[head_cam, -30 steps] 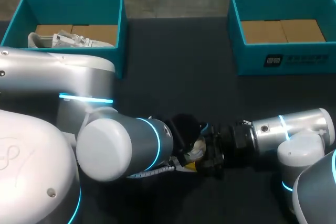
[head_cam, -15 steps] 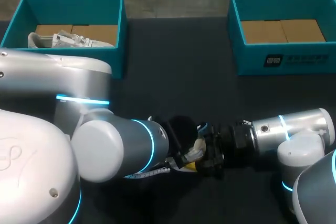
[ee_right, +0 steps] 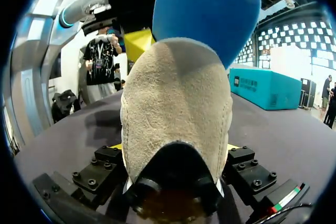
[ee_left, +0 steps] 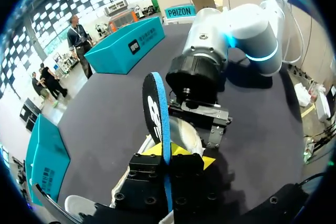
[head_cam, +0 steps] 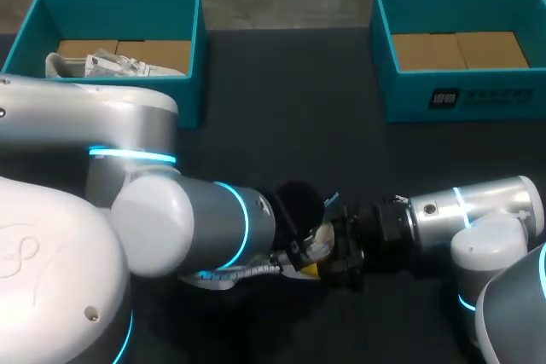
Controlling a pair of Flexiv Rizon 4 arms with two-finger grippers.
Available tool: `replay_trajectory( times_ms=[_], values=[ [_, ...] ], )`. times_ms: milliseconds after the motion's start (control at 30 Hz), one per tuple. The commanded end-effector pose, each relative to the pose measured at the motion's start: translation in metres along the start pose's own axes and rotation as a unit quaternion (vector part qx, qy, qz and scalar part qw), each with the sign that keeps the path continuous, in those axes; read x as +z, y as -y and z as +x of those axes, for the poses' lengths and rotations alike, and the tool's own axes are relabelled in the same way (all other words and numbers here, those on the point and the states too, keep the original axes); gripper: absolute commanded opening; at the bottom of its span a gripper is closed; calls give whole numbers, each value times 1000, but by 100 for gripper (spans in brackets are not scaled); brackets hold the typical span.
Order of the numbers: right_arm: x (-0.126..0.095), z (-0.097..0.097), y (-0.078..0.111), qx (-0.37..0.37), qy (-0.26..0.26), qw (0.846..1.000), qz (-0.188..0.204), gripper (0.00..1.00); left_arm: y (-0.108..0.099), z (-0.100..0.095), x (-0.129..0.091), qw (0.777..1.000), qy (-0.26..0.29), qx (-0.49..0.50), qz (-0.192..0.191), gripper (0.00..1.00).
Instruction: Take the shoe out of the shoebox, open the shoe tongue, remove and reinsert the insole, then place the shoe into the shoebox
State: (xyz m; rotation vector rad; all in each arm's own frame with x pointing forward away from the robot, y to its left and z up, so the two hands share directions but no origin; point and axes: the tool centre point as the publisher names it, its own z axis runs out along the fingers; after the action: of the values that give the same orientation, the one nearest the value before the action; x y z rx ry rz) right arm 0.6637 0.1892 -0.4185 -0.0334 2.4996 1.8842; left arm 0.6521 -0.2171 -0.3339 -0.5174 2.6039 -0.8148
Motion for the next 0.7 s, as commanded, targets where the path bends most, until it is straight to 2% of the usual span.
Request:
replay_trajectory(
  times_ms=[33,133,300,500,700],
  values=[
    [1,0,-1,0,-1,1000,3,0,9,-7,-9,1000,-20,-5,-1,0],
    [1,0,-1,0,-1,1000,3,0,17,-6,-16,1000,-21,-7,0,0],
    [1,0,-1,0,-1,1000,3,0,28,-4,-28,998,-52,-18,-12,0],
    [1,0,-1,0,-1,1000,3,0,40,-2,-42,994,-99,-35,-32,0],
    [1,0,-1,0,-1,1000,3,0,54,-1,-52,982,-171,-53,-56,0]
  ],
)
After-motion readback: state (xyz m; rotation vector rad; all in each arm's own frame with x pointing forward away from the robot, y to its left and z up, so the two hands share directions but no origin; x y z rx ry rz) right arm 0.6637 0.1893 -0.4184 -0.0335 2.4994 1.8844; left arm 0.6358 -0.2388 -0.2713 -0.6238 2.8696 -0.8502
